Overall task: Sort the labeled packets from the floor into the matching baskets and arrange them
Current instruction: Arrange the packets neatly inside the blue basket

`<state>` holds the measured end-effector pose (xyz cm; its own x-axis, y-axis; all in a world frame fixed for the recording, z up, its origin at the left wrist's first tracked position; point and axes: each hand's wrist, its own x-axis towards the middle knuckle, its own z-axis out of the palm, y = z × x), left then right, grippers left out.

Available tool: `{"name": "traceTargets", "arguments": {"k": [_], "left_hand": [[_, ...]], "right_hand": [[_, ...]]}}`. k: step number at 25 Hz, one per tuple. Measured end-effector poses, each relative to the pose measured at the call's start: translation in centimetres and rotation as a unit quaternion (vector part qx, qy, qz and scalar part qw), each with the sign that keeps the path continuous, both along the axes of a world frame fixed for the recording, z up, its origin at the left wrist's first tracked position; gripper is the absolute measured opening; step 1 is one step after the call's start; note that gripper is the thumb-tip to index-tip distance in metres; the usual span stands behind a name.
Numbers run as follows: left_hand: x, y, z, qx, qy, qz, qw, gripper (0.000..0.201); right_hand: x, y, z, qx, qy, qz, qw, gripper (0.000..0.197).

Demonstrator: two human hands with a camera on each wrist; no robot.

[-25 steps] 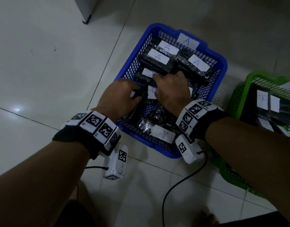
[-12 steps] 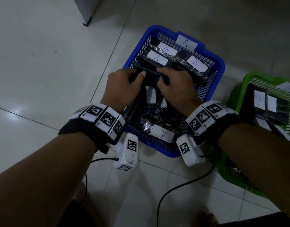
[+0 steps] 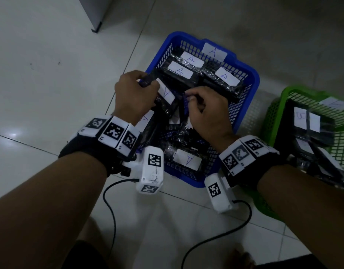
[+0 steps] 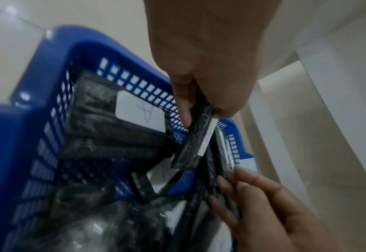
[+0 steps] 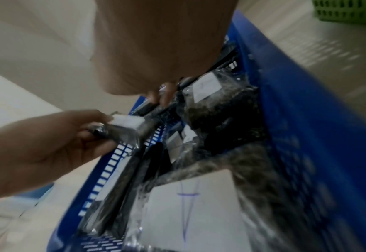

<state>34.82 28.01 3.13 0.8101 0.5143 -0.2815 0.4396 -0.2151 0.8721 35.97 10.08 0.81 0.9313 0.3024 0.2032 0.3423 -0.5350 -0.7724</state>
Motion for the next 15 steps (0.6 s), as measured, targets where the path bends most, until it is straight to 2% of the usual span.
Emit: {"name": "traceTargets", "arguments": {"k": [2, 3, 5, 7, 11, 15], "left_hand": [[-1.1, 0.5, -0.2, 0.126, -0.005, -0.065, 0.99, 0.017], [-1.7, 0.6, -0.2, 0.17, -0.016, -0.077, 0.982, 0.019], [-2.6, 0.6, -0.2, 0.201, -0.04, -0.069, 0.976, 0.021], [-3.0, 1.0, -0.5, 0.204, -0.053, -0.06, 0.976, 0.02], [-3.4, 1.3, -0.5, 0.187, -0.07, -0.062, 0.978, 0.016], [-3.5, 1.4, -1.0, 0.178, -0.058, -0.073, 0.98, 0.014]], "right_hand": [[0.6, 0.5, -0.2, -0.125, 0.054, 0.021, 0.99, 0.017], [0.8, 1.0, -0.3, -0.195, 0.078, 0.047, 0.976, 0.017], [1.2, 2.2, -0.1, -0.306, 0.1, 0.089, 0.943, 0.02], [1.5, 3.4, -0.1, -0.393, 0.068, 0.12, 0.909, 0.021], [2.0, 4.6, -0.4, -0.476, 0.034, 0.113, 0.872, 0.023], [2.1, 4.4, -1.4, -0.494, 0.028, 0.113, 0.862, 0.041]]}}
